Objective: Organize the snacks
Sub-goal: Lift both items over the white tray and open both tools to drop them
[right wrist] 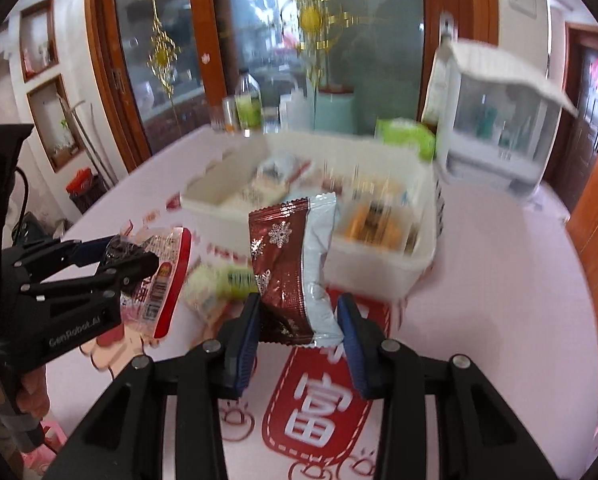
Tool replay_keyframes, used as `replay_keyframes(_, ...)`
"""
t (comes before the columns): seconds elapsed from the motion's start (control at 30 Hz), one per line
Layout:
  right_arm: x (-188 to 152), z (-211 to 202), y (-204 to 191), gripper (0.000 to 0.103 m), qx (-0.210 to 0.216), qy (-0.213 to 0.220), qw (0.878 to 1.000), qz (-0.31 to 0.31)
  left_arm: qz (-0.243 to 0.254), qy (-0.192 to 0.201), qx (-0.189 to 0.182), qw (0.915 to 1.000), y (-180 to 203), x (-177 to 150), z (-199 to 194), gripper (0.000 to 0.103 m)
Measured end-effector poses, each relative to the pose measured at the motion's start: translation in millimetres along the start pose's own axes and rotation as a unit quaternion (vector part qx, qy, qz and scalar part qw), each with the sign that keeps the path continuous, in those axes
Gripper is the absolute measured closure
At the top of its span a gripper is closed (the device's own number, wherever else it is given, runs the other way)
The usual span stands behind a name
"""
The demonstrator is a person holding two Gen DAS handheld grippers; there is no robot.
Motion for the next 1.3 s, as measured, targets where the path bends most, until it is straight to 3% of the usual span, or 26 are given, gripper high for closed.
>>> replay_keyframes(0.27,73,-61,8,0.064,-0.040,0.077,0.996,-0.012,0.023,0.071,0.032,0.9967,0,88,-60,0.062)
replay_keyframes(0.47,129,-86,23,0.064,-0.060,0.119,0.991,0.007,0.025,0.094,0.060,0.9934,-1,142,-71,0.062)
replay_keyframes(0.67,170,-71,50,0.064,-0.071,0.126,0.988,0.045,0.006,0.092,0.064,0.9937,-13,182,-47,0.062)
replay_keyframes(1.0,188,27,73,0.066,-0.039,0.047,0.995,0.083,0.007,0.034,0.079,0.9962,-17,203,52,0.060)
replay_keyframes(1.07,188,47,69,0.065,-0.038,0.028,0.996,0.081,0.016,0.005,0.070,0.9974,-14,201,76,0.049)
replay_keyframes(1.13,186,64,67,0.063,-0.017,0.006,0.996,0.085,0.006,-0.016,0.077,0.9969,-17,198,94,0.007)
replay_keyframes(1.2,181,76,65,0.060,0.003,-0.014,0.996,0.092,-0.005,-0.019,0.081,0.9965,-21,196,105,0.004)
replay_keyframes(1.3,177,82,60,0.056,-0.007,-0.023,0.996,0.085,-0.009,-0.031,0.076,0.9966,-25,191,113,0.004)
Point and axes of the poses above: each gripper's, at about its wrist camera, not at the fingertips, and z roughly the way its jaws point, y to its right, x to its top, the point moved 4 cm from there along z, roughly the way its jaws point, and after that the axes turned 10 degrees about -y, right-handed, at the moved point
